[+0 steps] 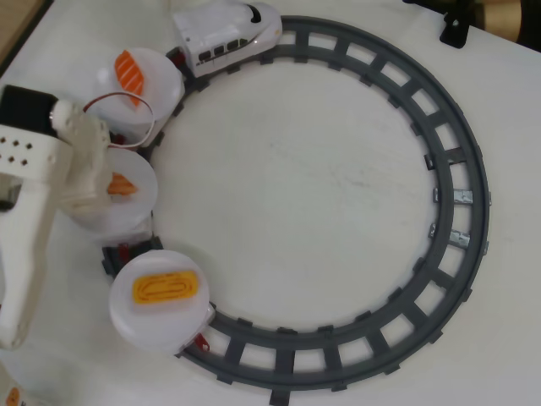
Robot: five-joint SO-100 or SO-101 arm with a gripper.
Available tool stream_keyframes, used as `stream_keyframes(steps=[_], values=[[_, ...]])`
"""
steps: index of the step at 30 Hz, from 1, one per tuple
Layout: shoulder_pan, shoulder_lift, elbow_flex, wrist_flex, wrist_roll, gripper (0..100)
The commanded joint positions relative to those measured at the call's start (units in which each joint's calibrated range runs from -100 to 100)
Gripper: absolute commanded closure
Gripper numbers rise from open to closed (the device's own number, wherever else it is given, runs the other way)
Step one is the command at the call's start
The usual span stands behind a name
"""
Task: Pick up the sushi from the Shinkansen and put it on the blue dish
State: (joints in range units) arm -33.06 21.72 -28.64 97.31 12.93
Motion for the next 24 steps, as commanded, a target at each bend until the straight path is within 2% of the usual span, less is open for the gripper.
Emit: stream_keyframes(steps=[1, 14, 19, 24], values=[[-0.2, -0.2, -3.1, 0.4, -0.8, 92], [-3.6, 0.1, -2.5, 0.8, -0.9, 91], [-5.1, 0.1, -1.5, 0.7, -2.0, 75], [-6.7, 0.1, 0.6, 0.3, -2.0, 79]])
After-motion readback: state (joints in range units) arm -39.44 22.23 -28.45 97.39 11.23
